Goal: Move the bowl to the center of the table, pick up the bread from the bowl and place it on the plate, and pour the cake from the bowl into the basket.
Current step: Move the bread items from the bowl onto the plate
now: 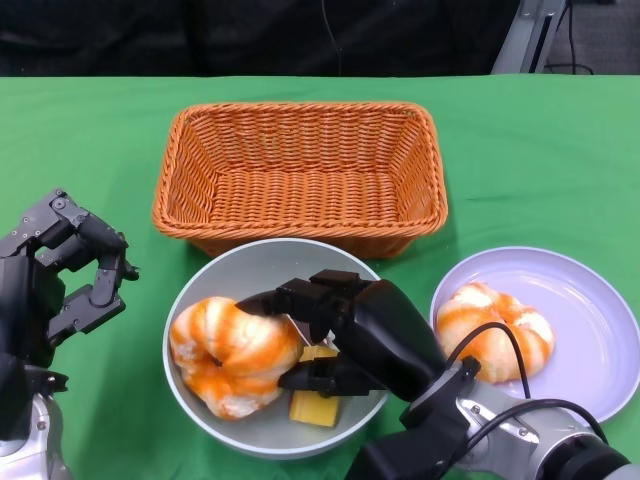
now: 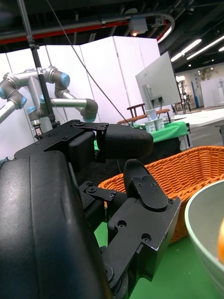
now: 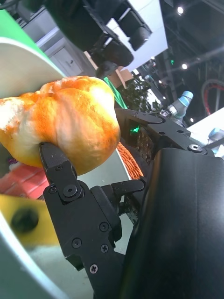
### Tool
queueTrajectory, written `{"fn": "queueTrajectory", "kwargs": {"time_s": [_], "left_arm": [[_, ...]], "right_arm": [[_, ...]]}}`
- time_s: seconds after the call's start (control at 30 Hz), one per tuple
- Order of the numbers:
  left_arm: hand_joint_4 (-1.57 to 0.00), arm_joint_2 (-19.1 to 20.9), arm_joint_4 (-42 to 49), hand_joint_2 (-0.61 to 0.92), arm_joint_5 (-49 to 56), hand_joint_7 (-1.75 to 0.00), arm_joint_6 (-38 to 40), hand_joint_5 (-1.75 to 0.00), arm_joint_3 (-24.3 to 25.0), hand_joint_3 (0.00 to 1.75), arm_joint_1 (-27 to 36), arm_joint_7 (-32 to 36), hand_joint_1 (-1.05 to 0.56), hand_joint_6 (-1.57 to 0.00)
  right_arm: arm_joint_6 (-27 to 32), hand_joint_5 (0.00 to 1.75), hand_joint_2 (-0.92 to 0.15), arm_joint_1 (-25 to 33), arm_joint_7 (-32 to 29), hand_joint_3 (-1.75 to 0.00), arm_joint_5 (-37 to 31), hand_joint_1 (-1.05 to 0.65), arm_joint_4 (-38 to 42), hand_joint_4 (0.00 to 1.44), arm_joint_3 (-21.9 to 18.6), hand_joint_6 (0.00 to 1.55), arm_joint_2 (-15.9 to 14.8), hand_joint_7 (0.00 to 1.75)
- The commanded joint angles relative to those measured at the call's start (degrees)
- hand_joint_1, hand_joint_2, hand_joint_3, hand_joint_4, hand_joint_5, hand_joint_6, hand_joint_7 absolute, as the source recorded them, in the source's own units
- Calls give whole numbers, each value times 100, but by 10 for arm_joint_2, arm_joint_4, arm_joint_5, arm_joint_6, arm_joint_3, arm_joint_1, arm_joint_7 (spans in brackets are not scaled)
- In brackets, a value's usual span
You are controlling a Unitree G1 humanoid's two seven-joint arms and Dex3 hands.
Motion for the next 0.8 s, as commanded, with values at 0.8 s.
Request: {"fn": "queueTrajectory", "kwargs": {"time_s": [0.8], "left_arm": [[-80,14,-2,67,-1,-145,10,-158,3,92,1,7,-5,-75]], "right_arm": [[-28,160,-92,19,21,-4,31,-18,-63,66,-60,74,-4,84]]}}
